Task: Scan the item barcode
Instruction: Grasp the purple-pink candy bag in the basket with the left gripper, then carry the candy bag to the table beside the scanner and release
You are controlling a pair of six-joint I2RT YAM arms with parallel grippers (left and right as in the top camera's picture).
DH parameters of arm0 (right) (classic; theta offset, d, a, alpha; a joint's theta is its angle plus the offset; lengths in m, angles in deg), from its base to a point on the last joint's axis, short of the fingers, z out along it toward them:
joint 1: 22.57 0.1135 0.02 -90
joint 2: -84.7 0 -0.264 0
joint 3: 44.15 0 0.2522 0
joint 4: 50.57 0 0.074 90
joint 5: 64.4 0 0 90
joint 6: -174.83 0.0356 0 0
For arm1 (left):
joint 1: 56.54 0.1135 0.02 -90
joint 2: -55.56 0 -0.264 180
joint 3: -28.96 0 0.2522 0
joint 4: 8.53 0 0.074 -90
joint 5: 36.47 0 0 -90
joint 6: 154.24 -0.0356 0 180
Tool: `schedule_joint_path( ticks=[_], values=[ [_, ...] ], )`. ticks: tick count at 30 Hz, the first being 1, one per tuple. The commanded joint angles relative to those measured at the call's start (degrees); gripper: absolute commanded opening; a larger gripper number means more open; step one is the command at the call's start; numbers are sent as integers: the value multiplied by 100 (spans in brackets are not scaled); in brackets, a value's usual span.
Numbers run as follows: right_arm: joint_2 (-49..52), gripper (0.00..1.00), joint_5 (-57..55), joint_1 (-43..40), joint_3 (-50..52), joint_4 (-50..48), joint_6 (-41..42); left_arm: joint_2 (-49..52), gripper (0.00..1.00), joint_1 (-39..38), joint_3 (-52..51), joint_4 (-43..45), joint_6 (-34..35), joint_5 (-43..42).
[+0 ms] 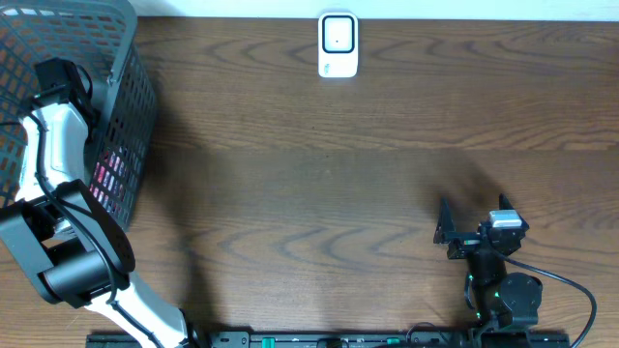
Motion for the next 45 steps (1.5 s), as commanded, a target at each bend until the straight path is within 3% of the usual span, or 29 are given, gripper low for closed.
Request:
schedule_joint_path(
  ticks=[1,13,14,16,22,29,39,45],
  values=[
    [-31,99,-11,2,9,24,57,98,90,-11,-33,2,-11,-170],
    [-31,99,-9,2,9,24,57,765,87,-7,-33,-155,-17,81],
    [-31,99,-9,2,9,24,57,798,79,-7,-33,-186,-17,81],
    [-31,99,-9,2,9,24,57,826,50,2,-31,-234,-31,92],
    [-31,99,-9,2,9,24,59,540,8,4,140,-308,-146,98],
    [-31,99,-9,2,9,24,59,-745,7,4,260,-247,-144,96],
    [-31,99,-9,2,9,24,57,-3407,7,-7,260,-20,-142,-39],
    [-31,99,-11,2,9,24,57,-4688,8,-7,260,101,-142,-1222]
  ],
)
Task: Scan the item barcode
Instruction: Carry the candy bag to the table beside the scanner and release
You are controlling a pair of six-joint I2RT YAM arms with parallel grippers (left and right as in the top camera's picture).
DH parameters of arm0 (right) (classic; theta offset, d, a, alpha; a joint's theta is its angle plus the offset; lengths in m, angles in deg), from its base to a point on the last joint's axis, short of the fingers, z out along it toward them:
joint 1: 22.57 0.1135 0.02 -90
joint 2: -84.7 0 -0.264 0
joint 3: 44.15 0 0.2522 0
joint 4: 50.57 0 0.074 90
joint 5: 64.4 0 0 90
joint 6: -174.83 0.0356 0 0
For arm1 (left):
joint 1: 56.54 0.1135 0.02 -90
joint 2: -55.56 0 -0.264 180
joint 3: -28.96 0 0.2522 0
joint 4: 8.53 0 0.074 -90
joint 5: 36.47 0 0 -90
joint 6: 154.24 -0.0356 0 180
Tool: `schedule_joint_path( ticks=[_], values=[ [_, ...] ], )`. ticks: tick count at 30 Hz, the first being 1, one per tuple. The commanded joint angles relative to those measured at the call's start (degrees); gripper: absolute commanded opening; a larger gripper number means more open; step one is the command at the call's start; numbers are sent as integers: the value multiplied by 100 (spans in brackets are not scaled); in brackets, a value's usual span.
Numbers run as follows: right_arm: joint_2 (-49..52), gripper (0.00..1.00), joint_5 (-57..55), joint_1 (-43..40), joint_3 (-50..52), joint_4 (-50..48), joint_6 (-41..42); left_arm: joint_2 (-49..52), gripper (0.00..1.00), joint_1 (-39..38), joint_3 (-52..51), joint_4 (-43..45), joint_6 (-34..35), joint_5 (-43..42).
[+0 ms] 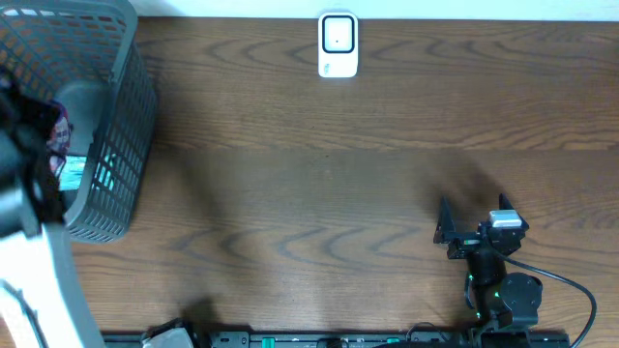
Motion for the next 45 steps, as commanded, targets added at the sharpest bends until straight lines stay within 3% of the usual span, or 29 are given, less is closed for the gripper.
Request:
schedule_joint_path(
  ticks=[1,8,12,22,31,44,45],
  values=[
    [-31,99,-9,2,9,24,59,-702,7,-9,105,122,-15,-1257],
    [-31,99,-9,2,9,24,57,-1405,8,-380,105,796,-17,-3939],
    [-31,99,-9,2,9,24,57,-1397,7,-1113,98,839,-17,-4387],
    [-31,99,-11,2,9,24,59,-389,7,-3528,24,798,-457,-3897],
    [-31,99,-9,2,9,24,57,1611,7,-5377,24,804,-487,-1635],
    [-31,99,-9,2,9,24,57,4105,8,-6382,24,1574,-485,-1318],
    [-31,99,-9,2,9,24,57,4207,15,-6413,24,1635,-485,-1318]
  ],
)
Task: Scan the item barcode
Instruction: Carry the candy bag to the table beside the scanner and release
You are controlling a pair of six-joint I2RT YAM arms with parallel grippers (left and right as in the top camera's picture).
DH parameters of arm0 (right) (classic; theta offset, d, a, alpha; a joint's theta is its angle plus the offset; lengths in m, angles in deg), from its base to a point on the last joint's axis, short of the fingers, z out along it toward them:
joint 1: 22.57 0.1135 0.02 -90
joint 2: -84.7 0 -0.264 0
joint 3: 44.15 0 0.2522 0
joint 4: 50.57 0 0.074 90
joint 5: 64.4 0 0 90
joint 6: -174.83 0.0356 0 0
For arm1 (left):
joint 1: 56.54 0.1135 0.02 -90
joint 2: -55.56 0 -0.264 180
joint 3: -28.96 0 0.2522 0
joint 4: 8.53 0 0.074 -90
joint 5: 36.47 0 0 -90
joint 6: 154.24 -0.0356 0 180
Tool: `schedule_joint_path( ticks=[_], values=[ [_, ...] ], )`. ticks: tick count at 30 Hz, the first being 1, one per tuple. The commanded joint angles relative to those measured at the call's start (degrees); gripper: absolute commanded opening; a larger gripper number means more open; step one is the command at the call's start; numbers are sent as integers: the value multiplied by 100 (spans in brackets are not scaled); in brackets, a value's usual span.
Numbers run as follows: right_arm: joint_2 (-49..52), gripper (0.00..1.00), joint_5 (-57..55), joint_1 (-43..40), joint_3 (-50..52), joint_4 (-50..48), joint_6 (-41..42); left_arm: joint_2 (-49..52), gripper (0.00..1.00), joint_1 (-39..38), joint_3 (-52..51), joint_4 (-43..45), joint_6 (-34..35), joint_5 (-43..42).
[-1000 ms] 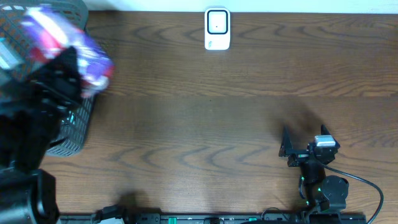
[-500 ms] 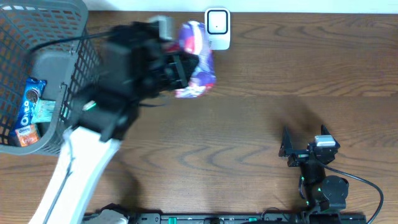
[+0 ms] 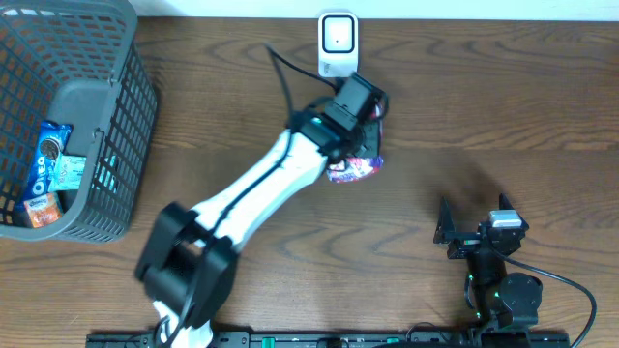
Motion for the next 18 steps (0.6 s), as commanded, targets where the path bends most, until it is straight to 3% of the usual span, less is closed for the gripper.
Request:
schedule_joint_path(
  ticks=[1,2,5,12,18],
  values=[
    [-31,99,-9,2,9,24,57,323,27,-125,4,208,-87,160],
    [-31,99,-9,2,9,24,57,374,45,-146,4,247,-87,160],
    [-31,99,-9,2,9,24,59,413,61,-162,4,315,-101,160],
    [-31,99,-9,2,9,24,57,-356,64,227,22,177,-249,160],
    [-31,99,-9,2,9,24,57,-1731,64,1226,22,-190,-249,160]
  ],
)
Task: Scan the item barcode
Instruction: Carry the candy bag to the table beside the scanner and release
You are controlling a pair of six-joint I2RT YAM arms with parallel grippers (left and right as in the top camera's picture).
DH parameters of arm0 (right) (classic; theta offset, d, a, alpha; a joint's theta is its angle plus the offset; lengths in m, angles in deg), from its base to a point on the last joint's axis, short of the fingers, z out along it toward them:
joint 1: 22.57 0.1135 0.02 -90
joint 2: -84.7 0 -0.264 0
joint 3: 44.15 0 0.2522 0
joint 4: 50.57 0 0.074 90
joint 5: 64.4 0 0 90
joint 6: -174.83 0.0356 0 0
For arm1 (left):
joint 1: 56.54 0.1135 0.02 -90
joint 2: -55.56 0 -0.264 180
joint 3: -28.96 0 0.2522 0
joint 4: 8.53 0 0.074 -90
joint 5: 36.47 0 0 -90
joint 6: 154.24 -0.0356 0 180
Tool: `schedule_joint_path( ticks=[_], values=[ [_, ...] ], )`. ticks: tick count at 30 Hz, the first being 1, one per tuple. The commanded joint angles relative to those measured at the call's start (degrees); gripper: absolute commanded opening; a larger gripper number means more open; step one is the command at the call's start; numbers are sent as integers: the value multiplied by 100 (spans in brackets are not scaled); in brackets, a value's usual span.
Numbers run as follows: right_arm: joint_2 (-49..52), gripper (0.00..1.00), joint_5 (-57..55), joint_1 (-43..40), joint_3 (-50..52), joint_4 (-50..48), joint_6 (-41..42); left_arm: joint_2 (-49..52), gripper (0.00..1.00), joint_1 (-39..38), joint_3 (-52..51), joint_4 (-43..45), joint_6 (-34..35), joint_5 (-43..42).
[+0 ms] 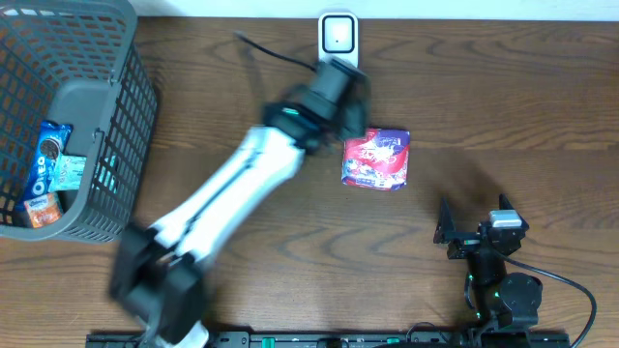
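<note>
A red and pink snack packet [376,159] lies flat on the wooden table, right of centre. The white barcode scanner [338,39] sits at the far edge, top centre. My left arm reaches diagonally from the lower left. Its gripper [346,99] is blurred by motion, just below the scanner and up-left of the packet, with nothing in it. My right gripper [442,222] rests near the front right, open and holding nothing.
A grey mesh basket [124,116] stands at the far left, holding an Oreo pack [45,155] and other small packets. The table's far edge runs right behind the scanner.
The packet was at the left gripper's tip below the scanner. It now lies free on the table slightly further right, and the gripper sits a little up and left of it.
First my left arm reached down into the basket at the left. Then it was raised at the basket's edge, close to the camera. Later it held the packet out below the scanner. Now the packet lies on the table. My right arm has stayed still throughout.
</note>
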Motion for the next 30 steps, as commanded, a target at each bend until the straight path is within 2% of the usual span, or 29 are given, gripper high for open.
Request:
schedule_joint_path(
  ticks=[1,8,12,16,23,30],
  values=[
    [-31,99,-9,2,9,22,59,-1182,64,807,26,-297,-76,94],
    [-31,99,-11,2,9,22,57,-2706,64,2896,26,-1373,-74,94],
    [-31,99,-9,2,9,22,57,-3226,64,3987,26,-1812,-125,92],
    [-31,99,-9,2,9,22,57,-3482,63,4763,26,-1982,-402,94],
    [-31,99,-9,2,9,22,59,-3281,63,5372,26,-2076,-483,94],
    [-31,99,-9,2,9,22,57,-2730,64,5497,26,-2129,-481,94]
  ],
)
